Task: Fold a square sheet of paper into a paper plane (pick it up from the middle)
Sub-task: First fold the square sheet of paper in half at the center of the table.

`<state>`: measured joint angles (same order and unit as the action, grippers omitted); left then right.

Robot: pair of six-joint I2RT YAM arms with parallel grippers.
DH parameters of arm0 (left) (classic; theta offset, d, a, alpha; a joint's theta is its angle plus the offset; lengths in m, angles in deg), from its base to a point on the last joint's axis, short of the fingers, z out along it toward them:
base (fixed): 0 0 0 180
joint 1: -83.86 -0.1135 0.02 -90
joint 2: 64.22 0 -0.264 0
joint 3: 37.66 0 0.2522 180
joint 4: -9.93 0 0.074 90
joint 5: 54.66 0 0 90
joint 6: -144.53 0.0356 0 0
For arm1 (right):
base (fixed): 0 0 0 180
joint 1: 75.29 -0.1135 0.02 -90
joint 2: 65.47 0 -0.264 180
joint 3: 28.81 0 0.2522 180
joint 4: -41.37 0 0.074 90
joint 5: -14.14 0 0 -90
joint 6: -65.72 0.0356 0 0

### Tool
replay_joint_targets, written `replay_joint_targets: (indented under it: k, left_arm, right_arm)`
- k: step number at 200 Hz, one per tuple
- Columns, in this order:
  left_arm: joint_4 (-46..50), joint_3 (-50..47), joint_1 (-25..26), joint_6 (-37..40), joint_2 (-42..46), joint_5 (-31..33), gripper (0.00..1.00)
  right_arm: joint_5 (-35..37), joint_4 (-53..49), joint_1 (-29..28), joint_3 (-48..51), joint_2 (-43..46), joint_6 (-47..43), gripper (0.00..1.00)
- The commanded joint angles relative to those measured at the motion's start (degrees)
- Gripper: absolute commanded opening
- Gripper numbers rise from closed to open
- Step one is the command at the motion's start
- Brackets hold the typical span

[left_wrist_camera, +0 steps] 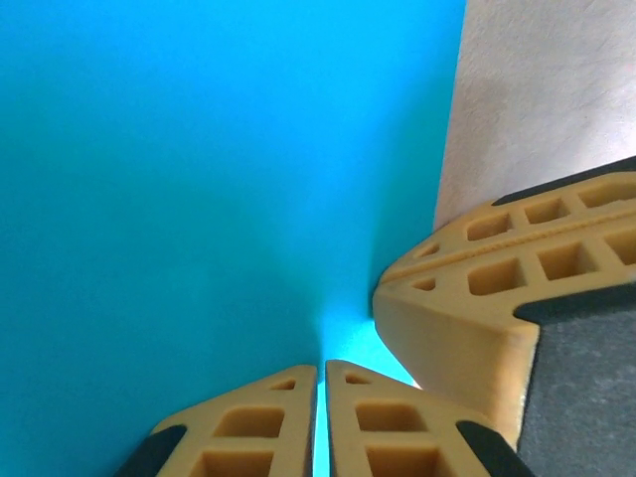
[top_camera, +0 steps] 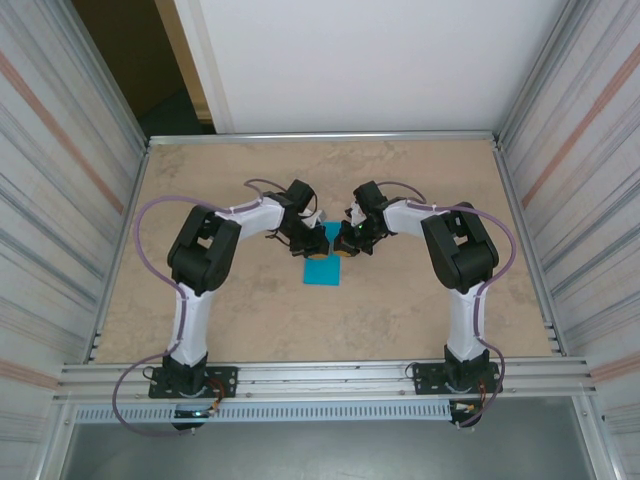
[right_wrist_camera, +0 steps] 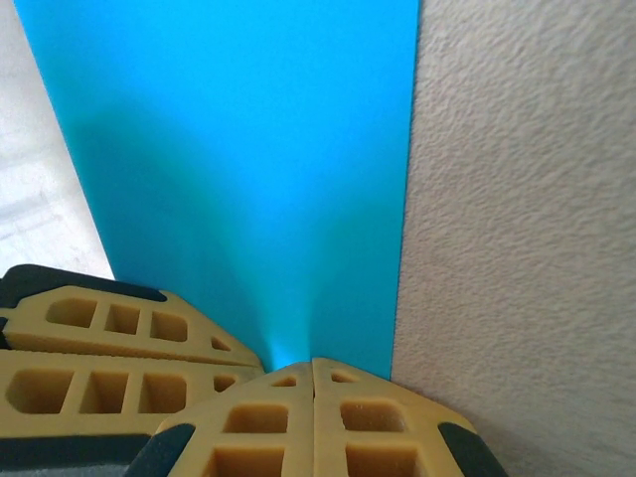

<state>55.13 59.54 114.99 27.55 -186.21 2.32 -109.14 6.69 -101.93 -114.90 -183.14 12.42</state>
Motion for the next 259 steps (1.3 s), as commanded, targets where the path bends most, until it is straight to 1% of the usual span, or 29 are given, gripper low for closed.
replay_joint_targets:
  k: [1, 29, 61, 66, 95, 119, 129, 141, 161, 185, 202, 228, 249, 259]
  left_arm:
    - [-0.01, -1.61, -1.57, 1.65, -0.18, 0.55, 0.11]
    - [-2.28, -4.73, -3.69, 2.26, 0.48, -1.17, 0.11]
    - [-5.26, -10.43, -6.69, 2.62, 1.58, -2.89, 0.12]
    - [-5.61, -11.43, -7.24, 2.71, 3.44, -3.02, 0.12]
    - [-5.78, -15.59, -10.75, 3.47, 6.81, -2.53, 0.12]
    - [-5.43, -17.12, -12.82, 3.77, 10.59, -2.15, 0.12]
    - [-5.66, -16.93, -12.84, 3.87, 12.18, -2.42, 0.12]
    - [-7.30, -16.58, -12.21, 3.06, 13.71, -4.31, 0.12]
    - [-12.34, -16.10, -9.53, 0.58, 14.42, -6.98, 0.12]
    - [-18.52, -14.71, -5.80, -3.23, 11.50, -8.56, 0.13]
    - [-19.18, -12.44, -4.04, -4.19, 8.31, -8.26, 0.14]
    - [-20.00, -10.11, -3.57, -4.96, 4.57, -8.62, 0.15]
    - [-19.52, -9.35, -4.18, -4.45, 2.31, -8.31, 0.15]
    - [-19.56, -9.81, -4.75, -4.07, 2.29, -7.50, 0.15]
  right_arm:
    - [12.16, -9.11, -0.20, 4.01, -7.07, -1.99, 0.01]
    - [12.72, -9.86, 0.30, 4.77, -7.54, -2.78, 0.01]
    - [13.41, -10.61, 1.01, 5.30, -8.20, -3.82, 0.01]
    - [13.63, -10.75, 1.10, 5.33, -8.27, -4.00, 0.00]
    - [14.07, -11.27, 1.48, 5.19, -8.86, -4.66, 0.00]
    - [14.12, -11.42, 1.58, 5.01, -8.88, -5.00, 0.01]
    - [14.12, -11.56, 1.58, 4.84, -8.81, -5.00, 0.01]
    - [14.02, -11.60, 1.50, 4.73, -8.72, -5.04, 0.01]
    - [14.03, -11.67, 1.45, 4.66, -8.75, -5.00, 0.01]
    - [14.03, -11.59, 1.41, 4.66, -8.98, -4.94, 0.01]
    - [14.03, -11.58, 1.46, 4.84, -8.99, -4.94, 0.01]
    - [14.12, -11.43, 1.56, 5.18, -8.76, -5.14, 0.01]
    - [14.13, -11.42, 1.76, 5.43, -8.72, -5.24, 0.01]
    - [13.04, -10.80, 2.30, 5.83, -8.73, -5.10, 0.01]
